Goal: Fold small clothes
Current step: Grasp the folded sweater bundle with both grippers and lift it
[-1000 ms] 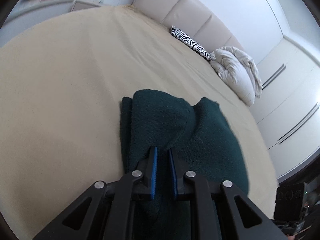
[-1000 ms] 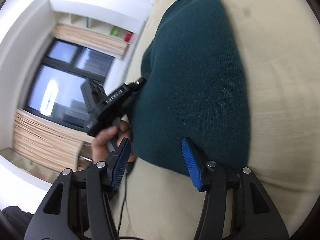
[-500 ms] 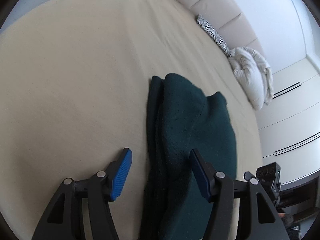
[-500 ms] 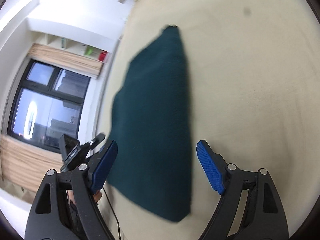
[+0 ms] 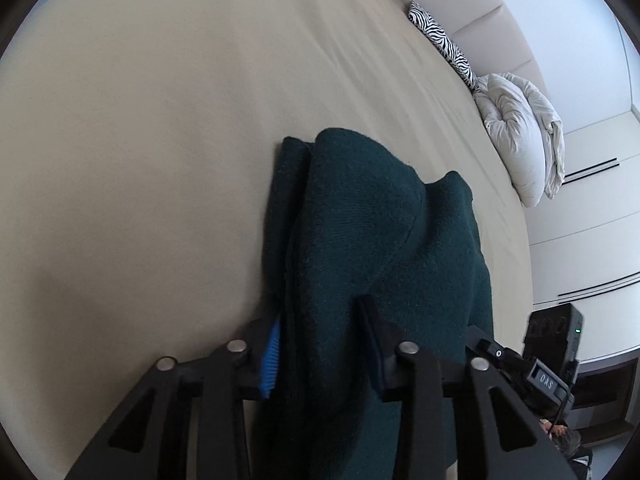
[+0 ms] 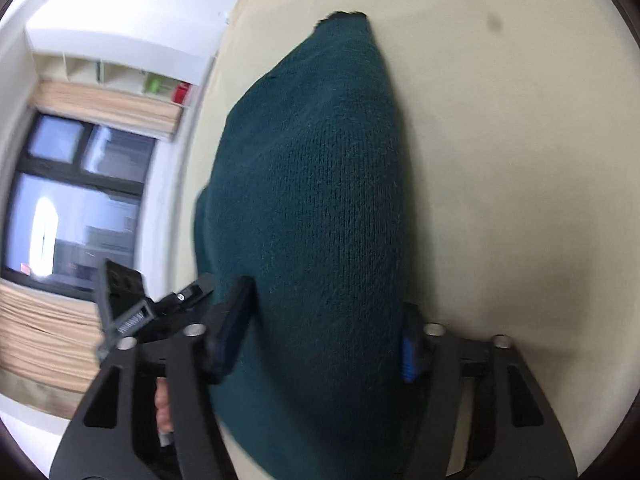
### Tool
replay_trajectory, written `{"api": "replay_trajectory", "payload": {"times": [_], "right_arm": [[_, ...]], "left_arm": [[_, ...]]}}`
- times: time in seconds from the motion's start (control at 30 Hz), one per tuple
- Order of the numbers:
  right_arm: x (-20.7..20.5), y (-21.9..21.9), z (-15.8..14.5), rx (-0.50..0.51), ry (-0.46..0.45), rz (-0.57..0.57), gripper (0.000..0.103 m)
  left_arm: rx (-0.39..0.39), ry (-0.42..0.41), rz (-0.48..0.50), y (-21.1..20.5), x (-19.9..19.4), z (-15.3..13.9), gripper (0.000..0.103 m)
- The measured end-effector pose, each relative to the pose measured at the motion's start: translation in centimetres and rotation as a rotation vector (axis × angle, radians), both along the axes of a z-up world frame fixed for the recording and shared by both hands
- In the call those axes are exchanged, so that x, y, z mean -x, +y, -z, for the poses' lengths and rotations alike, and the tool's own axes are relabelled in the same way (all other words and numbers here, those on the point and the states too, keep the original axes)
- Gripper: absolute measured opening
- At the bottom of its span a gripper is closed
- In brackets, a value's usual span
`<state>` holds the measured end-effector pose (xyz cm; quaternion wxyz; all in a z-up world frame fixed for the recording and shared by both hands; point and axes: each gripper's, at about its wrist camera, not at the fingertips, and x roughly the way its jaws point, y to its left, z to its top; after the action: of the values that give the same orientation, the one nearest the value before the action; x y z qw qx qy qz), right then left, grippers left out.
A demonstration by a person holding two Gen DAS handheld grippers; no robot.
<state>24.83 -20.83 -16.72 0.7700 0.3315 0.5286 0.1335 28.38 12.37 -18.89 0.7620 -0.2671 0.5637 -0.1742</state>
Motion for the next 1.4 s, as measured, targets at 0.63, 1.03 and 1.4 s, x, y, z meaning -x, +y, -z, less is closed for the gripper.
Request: {"api": "replay_trajectory", "payload": {"times": [0.63,1.03,1.4], "right_arm": [[15.7,3.3,-14.3,0.379,-0.311,-0.102,0.033],[30.5,-2.9,-9.6,0.225,-0.243,-0.023,0.034],[29.4,-6.5,-1.6,0.034,-0.099,0.108,0.048]], "left_arm": [[-0.127,-0.237,0.122,-4.2,13.5,-10.8,0.022],[-0.176,-0.199,0.228,-9.0,23.8,-6.7,0.023],[-0.08,-0.11,0.132,-6.4,23.1,-0.6,0.035]]}}
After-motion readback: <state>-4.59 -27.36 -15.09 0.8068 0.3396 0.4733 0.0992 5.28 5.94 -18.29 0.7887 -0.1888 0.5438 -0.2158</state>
